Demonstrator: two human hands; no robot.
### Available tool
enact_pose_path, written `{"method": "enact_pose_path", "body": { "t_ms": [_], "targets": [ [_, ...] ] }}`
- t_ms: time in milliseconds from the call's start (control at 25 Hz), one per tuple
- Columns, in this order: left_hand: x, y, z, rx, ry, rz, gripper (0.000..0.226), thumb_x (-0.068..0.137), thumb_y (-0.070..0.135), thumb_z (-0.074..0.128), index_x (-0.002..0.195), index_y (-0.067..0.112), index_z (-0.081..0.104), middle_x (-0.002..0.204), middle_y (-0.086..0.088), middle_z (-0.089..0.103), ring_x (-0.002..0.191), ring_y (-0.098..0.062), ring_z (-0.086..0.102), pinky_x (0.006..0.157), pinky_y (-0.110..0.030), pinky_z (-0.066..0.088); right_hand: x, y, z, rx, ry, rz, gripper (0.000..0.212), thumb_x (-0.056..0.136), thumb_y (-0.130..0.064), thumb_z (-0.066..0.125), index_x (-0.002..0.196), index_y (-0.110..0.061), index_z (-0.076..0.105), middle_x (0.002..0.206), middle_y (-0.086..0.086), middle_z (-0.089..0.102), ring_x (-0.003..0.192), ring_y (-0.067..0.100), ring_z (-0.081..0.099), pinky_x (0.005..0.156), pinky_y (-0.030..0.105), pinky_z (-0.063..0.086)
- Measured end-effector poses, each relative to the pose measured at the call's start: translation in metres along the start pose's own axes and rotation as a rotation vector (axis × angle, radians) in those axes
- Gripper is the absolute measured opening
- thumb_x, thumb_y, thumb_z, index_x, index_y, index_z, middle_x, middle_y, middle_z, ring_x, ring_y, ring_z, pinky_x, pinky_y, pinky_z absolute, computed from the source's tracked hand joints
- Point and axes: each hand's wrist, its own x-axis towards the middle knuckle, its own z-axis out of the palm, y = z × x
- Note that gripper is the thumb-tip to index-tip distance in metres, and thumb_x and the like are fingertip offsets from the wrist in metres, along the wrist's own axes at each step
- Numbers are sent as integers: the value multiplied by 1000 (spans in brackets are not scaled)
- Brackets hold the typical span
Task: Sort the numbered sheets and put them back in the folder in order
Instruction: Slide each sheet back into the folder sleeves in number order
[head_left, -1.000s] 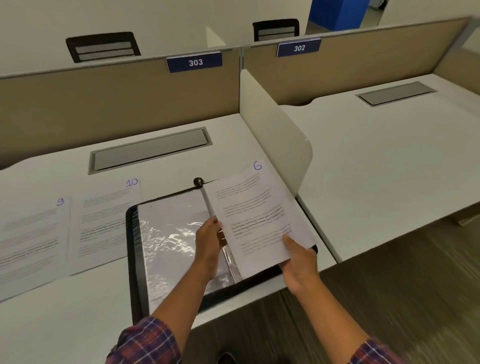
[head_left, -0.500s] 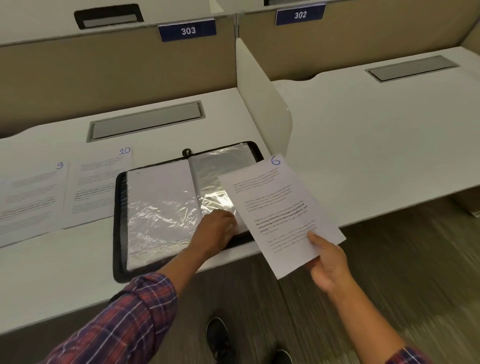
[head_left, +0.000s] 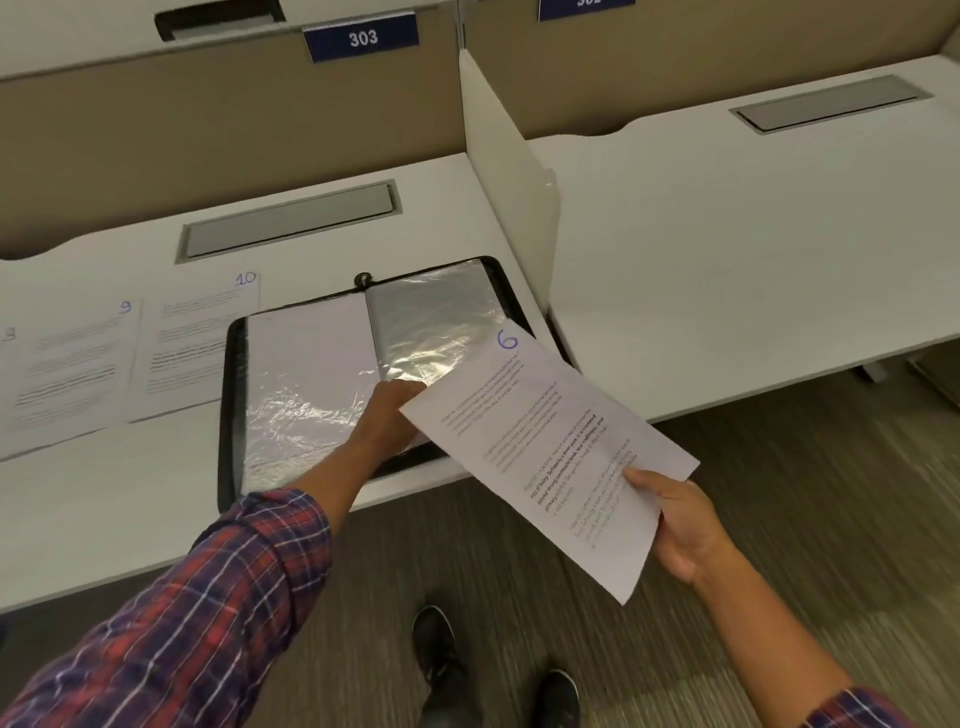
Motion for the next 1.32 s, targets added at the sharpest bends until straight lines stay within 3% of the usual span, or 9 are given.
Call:
{"method": "enact_pose_path", "body": {
  "t_ms": [80, 200, 280, 520, 760, 1080, 1320],
  "targets": [
    [5, -1, -2, 2, 4, -13, 14, 92, 10, 76, 78, 12, 76, 75, 4, 70, 72, -21, 68, 66, -31, 52, -4, -3, -8, -51, -40, 25, 50, 94, -2, 65, 141, -13, 55, 133, 26, 66, 121, 46, 66, 104, 70, 48],
    [7, -3, -8, -58, -80, -19, 13, 96, 20, 73, 94, 12, 83, 84, 2, 77, 77, -18, 70, 76, -36, 55, -12, -6, -15, -167, -72, 47, 48, 94, -2, 66, 140, -7, 55, 128, 28, 68, 116, 48, 68, 97, 64, 54],
    [8, -3, -11, -45, -94, -6, 10, 94, 18, 76, 94, 12, 84, 86, 2, 78, 79, -14, 71, 80, -35, 56, -15, -7, -15, -249, -69, 41, 45, 93, -3, 66, 137, -5, 56, 122, 27, 71, 111, 46, 71, 91, 59, 58],
    [14, 8, -3, -65, -55, -56, 8, 79, 16, 90, 78, 14, 82, 78, 4, 77, 74, -6, 68, 76, -21, 49, -16, -8, -14, -338, -70, 41, 41, 94, -2, 67, 134, -7, 58, 118, 24, 73, 109, 43, 72, 99, 66, 54],
    [13, -3, -6, -155, -147, -37, 12, 92, 20, 79, 87, 30, 81, 87, 9, 79, 82, -7, 72, 80, -24, 52, -16, -11, -17, -330, -78, 53, 40, 94, -2, 67, 133, -8, 59, 119, 25, 73, 110, 44, 72, 101, 66, 53],
    [13, 6, -10, -8, -127, 37, 9, 92, 10, 76, 98, 9, 82, 97, -1, 78, 89, -15, 71, 88, -32, 54, -20, -8, -1, -340, -31, 3, 34, 95, -3, 67, 127, -11, 61, 111, 19, 77, 102, 38, 76, 93, 59, 59],
    [6, 15, -10, 124, -36, 137, 9, 92, 15, 73, 93, 10, 80, 93, -1, 77, 83, -15, 69, 84, -39, 59, -32, -3, 14, -331, 65, -77, 21, 96, -2, 66, 113, -14, 67, 109, 15, 78, 104, 34, 75, 96, 58, 59]
  ]
}}
